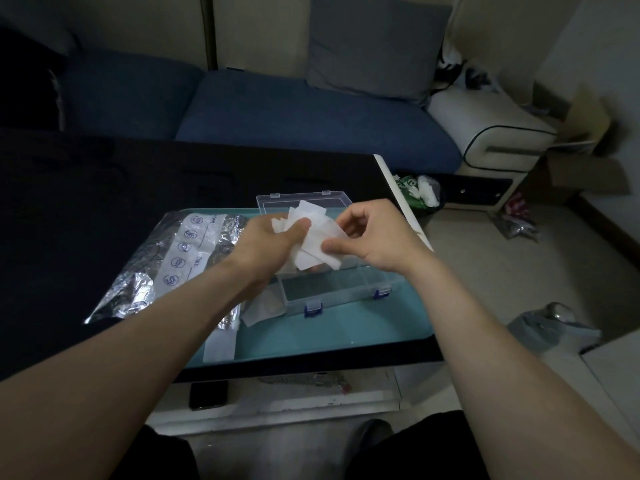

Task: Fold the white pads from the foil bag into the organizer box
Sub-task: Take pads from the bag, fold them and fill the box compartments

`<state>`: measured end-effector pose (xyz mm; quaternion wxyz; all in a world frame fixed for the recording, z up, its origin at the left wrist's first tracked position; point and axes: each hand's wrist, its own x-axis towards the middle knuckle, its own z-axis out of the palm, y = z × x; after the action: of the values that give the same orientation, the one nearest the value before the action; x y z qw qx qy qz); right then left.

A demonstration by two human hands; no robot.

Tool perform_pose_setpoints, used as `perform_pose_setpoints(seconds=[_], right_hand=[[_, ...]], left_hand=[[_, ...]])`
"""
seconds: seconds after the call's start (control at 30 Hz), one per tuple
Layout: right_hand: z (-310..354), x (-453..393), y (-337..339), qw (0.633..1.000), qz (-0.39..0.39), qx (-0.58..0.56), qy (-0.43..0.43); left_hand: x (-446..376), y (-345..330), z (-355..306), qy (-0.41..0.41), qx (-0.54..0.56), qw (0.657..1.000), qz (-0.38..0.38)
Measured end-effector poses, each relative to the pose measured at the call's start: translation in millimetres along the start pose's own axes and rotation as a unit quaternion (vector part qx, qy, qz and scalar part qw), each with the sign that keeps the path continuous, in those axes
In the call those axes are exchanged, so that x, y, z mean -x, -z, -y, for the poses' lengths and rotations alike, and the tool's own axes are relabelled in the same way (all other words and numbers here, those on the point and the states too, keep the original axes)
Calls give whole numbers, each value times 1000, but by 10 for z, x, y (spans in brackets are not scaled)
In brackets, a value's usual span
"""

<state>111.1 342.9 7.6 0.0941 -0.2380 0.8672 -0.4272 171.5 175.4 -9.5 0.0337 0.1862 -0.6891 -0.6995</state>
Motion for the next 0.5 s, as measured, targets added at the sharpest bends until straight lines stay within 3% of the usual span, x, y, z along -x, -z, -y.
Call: perform_pose_setpoints(seconds=[0.17, 0.27, 0.33, 0.4, 0.5], right_hand=[[-18, 0, 96, 997, -67, -7, -40], [-2, 37, 148, 961, -49, -248, -113], [28, 46, 114, 934, -16, -331, -130], [54, 41, 28, 943, 1, -311, -120], [72, 19, -52, 980, -11, -176, -95]], left_hand=[[-17, 8, -10, 36, 83, 996, -15], [-37, 22, -7, 31, 84, 995, -46], [-38, 12, 1, 13, 67, 996, -49], [-9, -12, -8, -8, 48, 998, -39], [29, -45, -31, -29, 17, 999, -21]])
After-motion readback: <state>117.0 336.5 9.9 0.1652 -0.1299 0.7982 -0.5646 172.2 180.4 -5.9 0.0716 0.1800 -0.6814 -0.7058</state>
